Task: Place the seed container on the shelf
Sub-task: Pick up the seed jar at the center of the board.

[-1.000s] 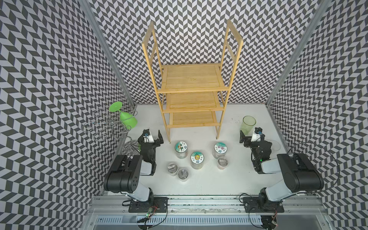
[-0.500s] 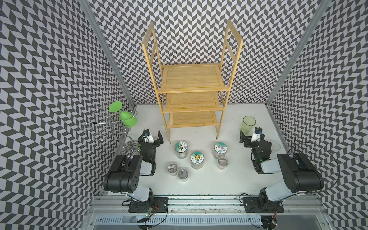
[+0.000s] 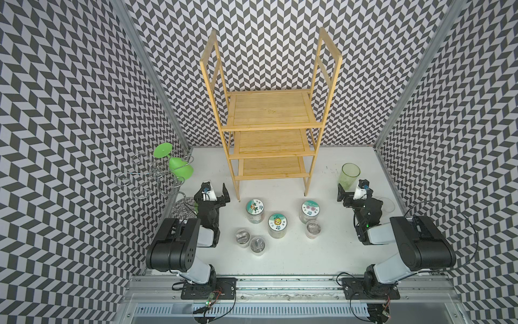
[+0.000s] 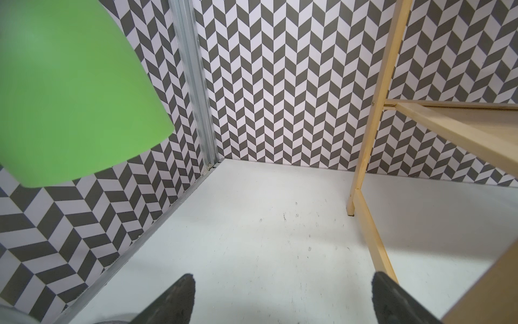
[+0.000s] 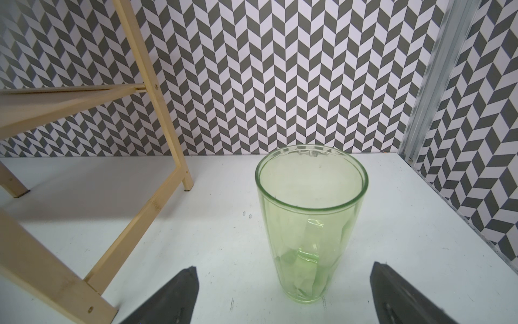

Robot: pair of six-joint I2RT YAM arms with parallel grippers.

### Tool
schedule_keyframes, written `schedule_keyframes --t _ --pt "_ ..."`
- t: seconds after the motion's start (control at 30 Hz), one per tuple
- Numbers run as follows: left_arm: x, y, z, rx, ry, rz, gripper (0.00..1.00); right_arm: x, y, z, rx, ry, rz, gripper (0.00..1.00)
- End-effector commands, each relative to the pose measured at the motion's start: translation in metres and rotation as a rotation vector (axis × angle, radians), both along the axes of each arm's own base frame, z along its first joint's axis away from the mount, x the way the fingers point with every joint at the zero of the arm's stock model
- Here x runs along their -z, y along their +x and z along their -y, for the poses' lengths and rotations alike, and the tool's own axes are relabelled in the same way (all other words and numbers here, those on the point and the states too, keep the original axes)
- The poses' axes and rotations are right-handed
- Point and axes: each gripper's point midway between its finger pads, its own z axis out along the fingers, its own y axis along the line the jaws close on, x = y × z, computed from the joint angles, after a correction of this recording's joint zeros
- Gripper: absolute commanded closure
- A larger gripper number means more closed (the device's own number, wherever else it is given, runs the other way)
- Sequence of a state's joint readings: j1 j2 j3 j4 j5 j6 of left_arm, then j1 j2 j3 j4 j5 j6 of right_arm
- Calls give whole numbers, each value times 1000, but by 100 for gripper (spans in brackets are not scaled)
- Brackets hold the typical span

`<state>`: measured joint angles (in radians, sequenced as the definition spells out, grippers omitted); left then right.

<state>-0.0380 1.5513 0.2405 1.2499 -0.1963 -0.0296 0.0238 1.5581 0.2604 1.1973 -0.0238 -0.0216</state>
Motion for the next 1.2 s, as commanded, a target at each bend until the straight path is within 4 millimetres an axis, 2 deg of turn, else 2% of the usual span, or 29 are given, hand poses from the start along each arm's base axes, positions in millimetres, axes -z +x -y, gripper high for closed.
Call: schedule_keyframes --t 0.0,0.07,0.13,0.17,0.27,0.37,0.47,0.57,0.7,0.83,0.97,1.07,1.17 --pt "-5 2 2 12 -5 14 3 -18 3 0 1 5 61 1" --pt "-11 9 19 119 36 12 12 -25 0 8 51 18 90 1" --pt "-17 18 26 142 49 -44 14 -40 -4 19 113 40 114 1" --pt "-26 18 24 130 45 -36 14 -43 -6 21 125 42 98 1" --pt "-59 6 28 145 44 41 15 -68 -13 29 180 77 116 1" --pt "-91 4 34 136 32 37 16 -86 0 32 232 129 53 0" --pt "-110 4 41 113 -34 -21 21 -94 17 32 330 201 -93 1" --pt "-122 -3 52 89 -116 -85 25 -108 25 18 307 315 -199 1" --pt "-122 -20 65 69 -224 -183 27 -119 12 -6 281 353 -265 0" --pt "-104 -45 86 85 -342 -309 29 -113 -19 -19 274 367 -341 1" --pt "-79 -75 95 57 -400 -422 30 -99 -55 -14 308 395 -392 1" --pt "-68 -94 93 29 -436 -479 30 -85 -81 -8 336 441 -429 0" --pt "-63 -109 94 26 -456 -530 30 -76 -100 -12 321 472 -491 0"
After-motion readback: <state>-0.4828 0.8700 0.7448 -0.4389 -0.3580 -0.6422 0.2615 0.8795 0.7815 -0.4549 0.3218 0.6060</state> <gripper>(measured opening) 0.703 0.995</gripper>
